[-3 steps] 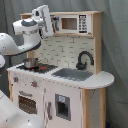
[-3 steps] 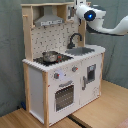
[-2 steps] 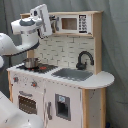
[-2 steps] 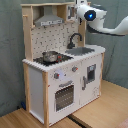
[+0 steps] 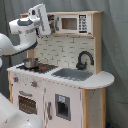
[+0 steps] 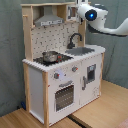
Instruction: Play with the kitchen
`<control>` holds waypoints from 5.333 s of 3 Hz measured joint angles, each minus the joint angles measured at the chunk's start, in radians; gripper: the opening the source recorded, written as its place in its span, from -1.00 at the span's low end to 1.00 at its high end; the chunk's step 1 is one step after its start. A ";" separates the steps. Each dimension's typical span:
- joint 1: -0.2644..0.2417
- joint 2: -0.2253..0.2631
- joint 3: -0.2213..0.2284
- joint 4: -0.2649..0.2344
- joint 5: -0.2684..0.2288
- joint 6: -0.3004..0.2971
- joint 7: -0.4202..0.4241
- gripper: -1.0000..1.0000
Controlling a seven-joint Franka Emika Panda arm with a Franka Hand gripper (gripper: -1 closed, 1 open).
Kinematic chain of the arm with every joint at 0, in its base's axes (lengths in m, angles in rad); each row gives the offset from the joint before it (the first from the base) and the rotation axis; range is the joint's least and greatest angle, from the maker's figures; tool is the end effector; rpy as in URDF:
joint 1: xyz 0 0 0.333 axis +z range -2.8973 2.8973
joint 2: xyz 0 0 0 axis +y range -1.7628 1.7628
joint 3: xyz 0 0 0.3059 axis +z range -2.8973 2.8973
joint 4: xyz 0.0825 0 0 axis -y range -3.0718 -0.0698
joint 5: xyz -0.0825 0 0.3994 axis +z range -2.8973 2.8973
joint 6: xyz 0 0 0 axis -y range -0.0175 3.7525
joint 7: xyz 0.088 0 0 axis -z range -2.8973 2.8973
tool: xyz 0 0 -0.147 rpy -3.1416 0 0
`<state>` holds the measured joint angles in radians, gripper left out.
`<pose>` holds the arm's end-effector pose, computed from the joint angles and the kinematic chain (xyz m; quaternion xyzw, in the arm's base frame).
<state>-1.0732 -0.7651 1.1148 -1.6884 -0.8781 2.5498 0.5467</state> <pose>0.5142 0.2848 0.7654 0.6291 0.1192 0.5819 0.5014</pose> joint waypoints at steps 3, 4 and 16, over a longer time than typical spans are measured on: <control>0.194 -0.105 -0.059 -0.076 -0.001 -0.151 -0.121 1.00; 0.252 -0.158 -0.058 -0.120 -0.001 -0.192 -0.168 1.00; 0.377 -0.390 0.468 -0.429 0.013 0.031 -0.804 1.00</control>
<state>-0.6957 -1.1547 1.5831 -2.1178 -0.8652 2.5809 -0.2577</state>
